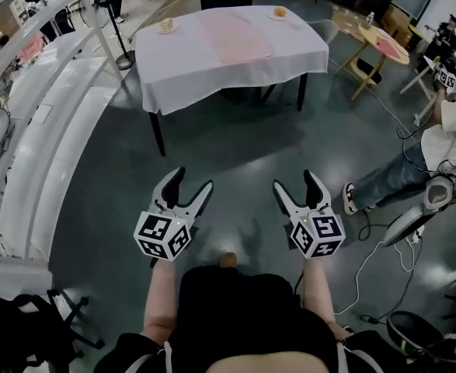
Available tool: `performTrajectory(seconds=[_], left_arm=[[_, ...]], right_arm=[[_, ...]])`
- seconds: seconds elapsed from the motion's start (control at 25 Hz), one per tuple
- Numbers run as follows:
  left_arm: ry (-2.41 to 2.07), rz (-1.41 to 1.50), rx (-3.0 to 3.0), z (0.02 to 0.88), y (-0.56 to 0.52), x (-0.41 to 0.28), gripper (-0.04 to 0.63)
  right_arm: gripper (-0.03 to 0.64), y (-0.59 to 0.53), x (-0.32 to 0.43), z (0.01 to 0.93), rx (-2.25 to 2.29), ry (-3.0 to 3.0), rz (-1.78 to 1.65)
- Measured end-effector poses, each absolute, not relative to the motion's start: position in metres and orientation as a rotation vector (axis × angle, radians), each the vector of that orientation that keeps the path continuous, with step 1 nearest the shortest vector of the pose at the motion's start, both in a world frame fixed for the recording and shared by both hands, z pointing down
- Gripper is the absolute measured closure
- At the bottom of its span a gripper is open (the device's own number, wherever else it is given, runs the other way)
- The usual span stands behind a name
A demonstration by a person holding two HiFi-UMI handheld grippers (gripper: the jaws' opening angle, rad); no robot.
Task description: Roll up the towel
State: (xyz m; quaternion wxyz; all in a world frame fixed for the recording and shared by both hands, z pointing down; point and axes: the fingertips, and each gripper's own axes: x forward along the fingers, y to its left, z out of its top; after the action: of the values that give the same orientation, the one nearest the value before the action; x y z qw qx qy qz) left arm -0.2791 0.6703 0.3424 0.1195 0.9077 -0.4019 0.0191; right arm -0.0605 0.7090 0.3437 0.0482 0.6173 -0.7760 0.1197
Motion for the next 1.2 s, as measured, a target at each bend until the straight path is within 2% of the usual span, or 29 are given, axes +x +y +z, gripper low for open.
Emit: performTrajectory(seconds=[0.6, 1.2], left_arm=[[-1.187, 0.069, 2.533, 0.383, 0.663, -0.287, 0.278], [-1.347, 0.028, 2.521, 0.364, 0.525, -0.241, 0.278]], right_arm=[[0.235, 0.693, -0.077, 0.389, 1.754, -2.359, 0.502], [0.235, 0.534, -0.019, 0.367, 1.670, -2.466, 0.413]])
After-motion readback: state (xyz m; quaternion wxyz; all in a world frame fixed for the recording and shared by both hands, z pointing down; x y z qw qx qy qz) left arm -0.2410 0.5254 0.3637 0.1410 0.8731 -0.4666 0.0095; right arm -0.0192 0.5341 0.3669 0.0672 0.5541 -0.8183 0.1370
